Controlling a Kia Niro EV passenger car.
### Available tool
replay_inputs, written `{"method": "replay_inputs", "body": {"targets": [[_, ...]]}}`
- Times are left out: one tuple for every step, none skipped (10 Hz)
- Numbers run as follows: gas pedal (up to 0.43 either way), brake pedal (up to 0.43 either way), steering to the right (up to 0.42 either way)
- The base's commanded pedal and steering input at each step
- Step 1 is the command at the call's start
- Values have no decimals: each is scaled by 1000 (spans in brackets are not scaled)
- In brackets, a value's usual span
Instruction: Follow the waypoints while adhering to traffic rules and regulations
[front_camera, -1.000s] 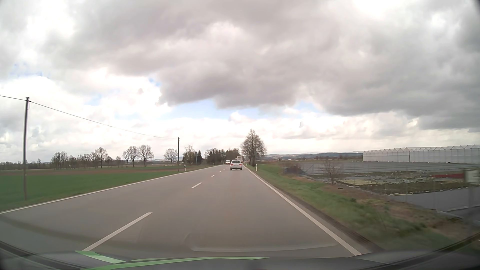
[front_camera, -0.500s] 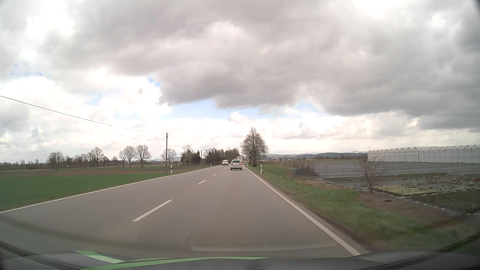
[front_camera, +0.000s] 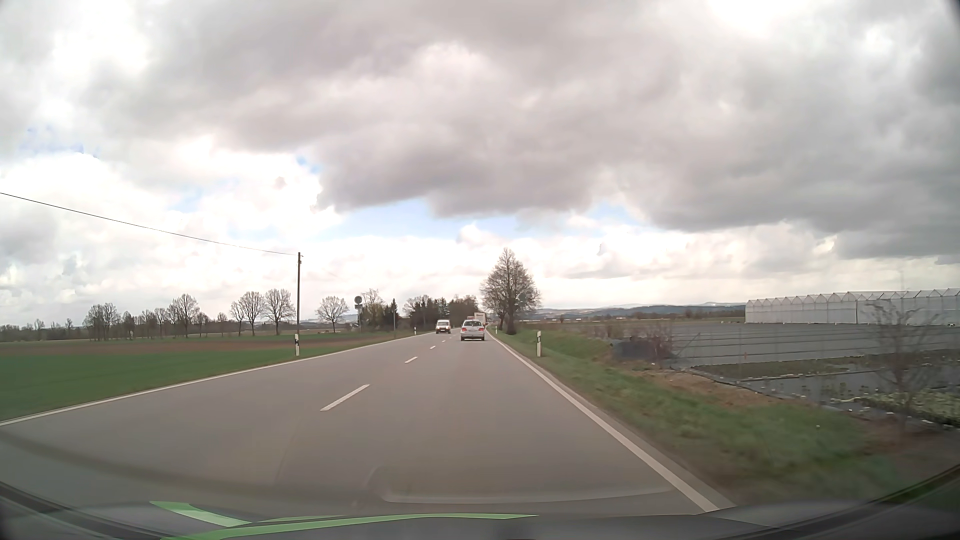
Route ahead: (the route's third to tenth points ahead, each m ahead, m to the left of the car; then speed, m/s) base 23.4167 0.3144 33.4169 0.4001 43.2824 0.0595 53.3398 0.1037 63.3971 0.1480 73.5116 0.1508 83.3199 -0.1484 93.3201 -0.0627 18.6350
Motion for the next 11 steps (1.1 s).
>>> {"method": "replay_inputs", "body": {"targets": [[189,0,-2],[189,0,-1],[189,0,-2],[177,0,-1],[177,0,-2],[169,0,-1],[169,0,-1],[157,0,-2],[150,0,-1],[138,0,-1],[130,0,-2]]}}
